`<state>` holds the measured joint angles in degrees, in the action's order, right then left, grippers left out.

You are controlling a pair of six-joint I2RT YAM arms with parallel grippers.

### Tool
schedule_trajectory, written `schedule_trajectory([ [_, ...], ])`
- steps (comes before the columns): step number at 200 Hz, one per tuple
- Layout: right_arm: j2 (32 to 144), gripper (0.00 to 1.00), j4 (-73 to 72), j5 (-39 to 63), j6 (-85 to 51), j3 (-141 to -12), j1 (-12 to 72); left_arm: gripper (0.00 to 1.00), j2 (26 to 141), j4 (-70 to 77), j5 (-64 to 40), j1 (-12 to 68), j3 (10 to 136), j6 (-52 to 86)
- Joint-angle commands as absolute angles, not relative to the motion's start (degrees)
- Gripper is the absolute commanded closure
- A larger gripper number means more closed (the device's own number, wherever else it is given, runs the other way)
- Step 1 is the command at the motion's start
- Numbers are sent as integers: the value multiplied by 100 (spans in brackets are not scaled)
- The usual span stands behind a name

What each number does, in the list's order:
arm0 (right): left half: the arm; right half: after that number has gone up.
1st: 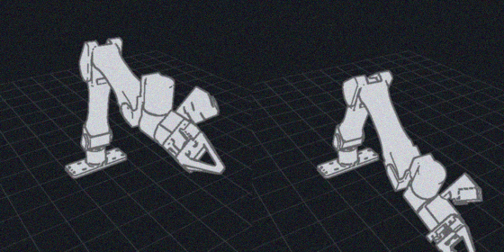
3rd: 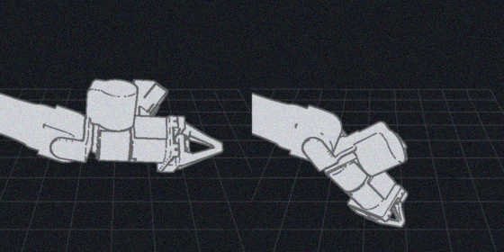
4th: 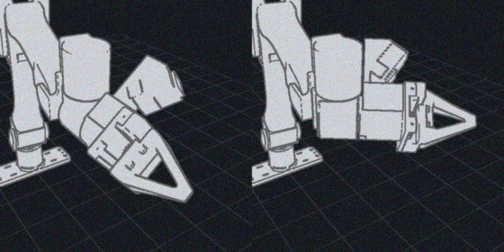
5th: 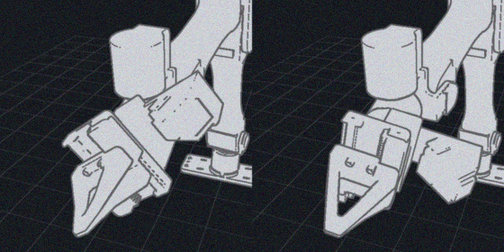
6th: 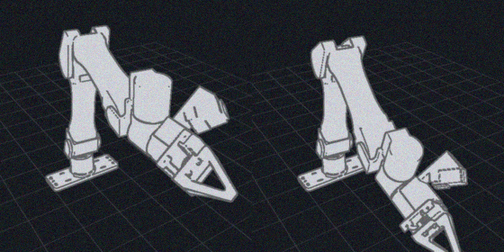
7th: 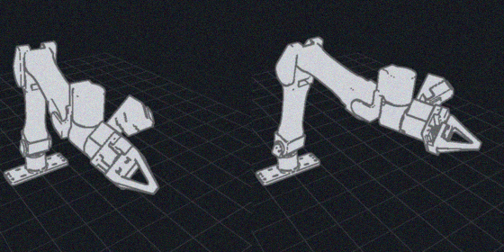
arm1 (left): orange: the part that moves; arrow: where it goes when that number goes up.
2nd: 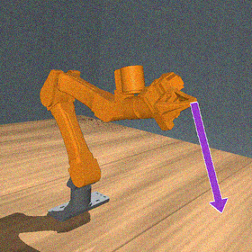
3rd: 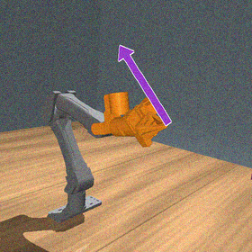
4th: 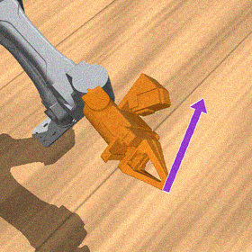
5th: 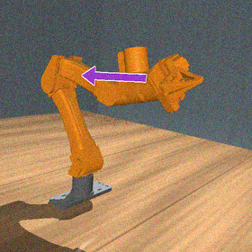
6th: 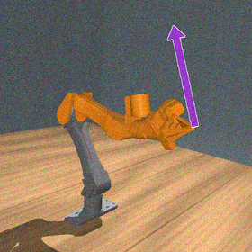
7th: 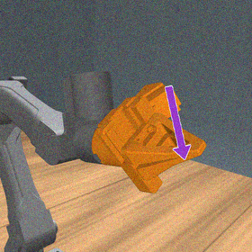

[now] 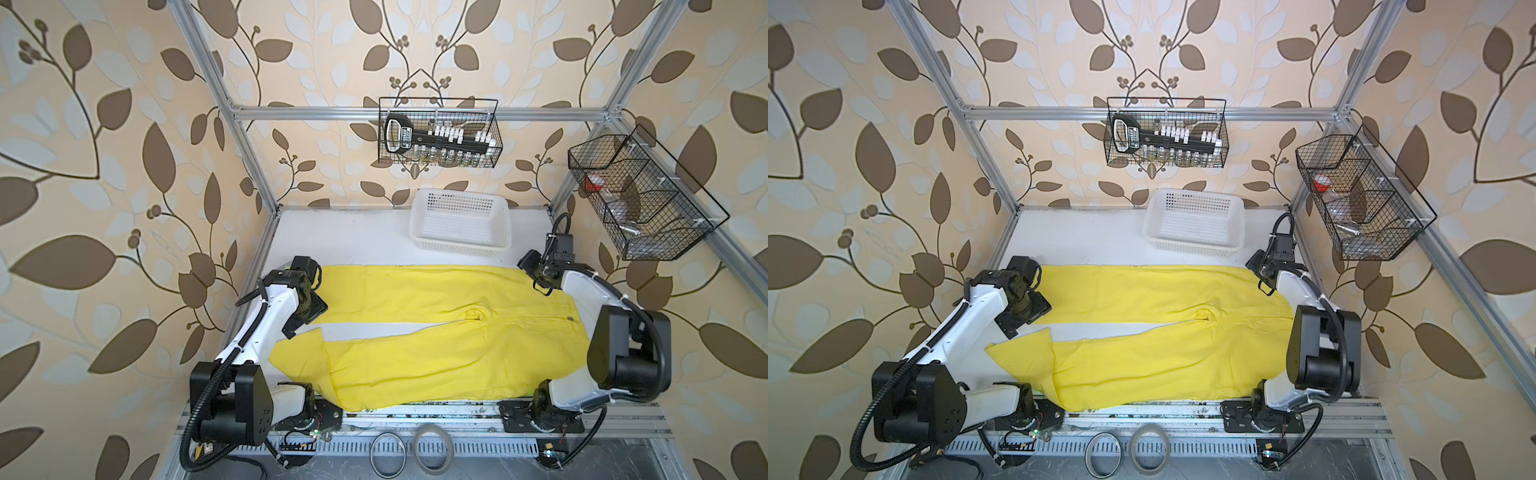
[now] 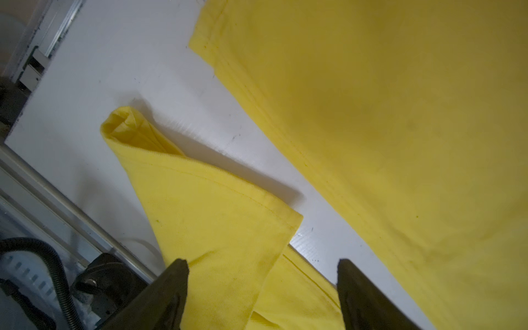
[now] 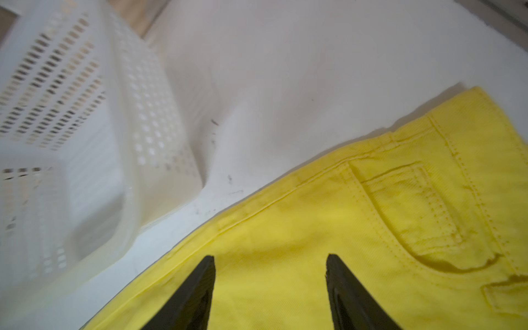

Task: Fold and stack the trousers
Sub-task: Smooth out the trousers at the center of the table, then pick up the trousers from the center of the table, then move the trousers to the center of the table.

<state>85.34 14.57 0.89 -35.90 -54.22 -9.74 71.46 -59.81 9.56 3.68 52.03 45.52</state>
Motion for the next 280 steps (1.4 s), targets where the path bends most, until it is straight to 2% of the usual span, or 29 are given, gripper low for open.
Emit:
schedule_trajectory([
  [1,8057,37,1919,404,-3548,-4899,-910,18,7132,-6270,1128,807,5048,5043],
  [35,7106,36,2462,390,-3680,-4366,-689,22,7412,-5837,1035,1185,4686,5133],
  [59,6544,34,3031,26,-3765,-4120,-623,31,7741,-5515,1142,1348,4615,5133],
  [79,6083,33,3229,-236,-3848,-3792,-615,41,8022,-5266,1199,1380,4531,5128],
  [114,5892,33,3149,-8,-3970,-3359,-517,56,8500,-4967,1287,1389,4375,5080],
  [143,5904,33,3134,-62,-3929,-3246,-484,68,8576,-5060,1616,1389,4348,5080],
  [160,5865,33,3168,-116,-3930,-3208,-467,81,8585,-5046,1662,1389,4316,5098],
  [199,5670,33,3367,-408,-3920,-3094,-452,100,8350,-5487,2160,1373,4650,5063],
  [240,5817,33,3116,-328,-4080,-2800,-438,100,7665,-6163,2744,1150,5074,4944],
  [280,6444,34,2683,-740,-4289,-2683,-435,100,6963,-6175,2580,217,4887,4606],
])
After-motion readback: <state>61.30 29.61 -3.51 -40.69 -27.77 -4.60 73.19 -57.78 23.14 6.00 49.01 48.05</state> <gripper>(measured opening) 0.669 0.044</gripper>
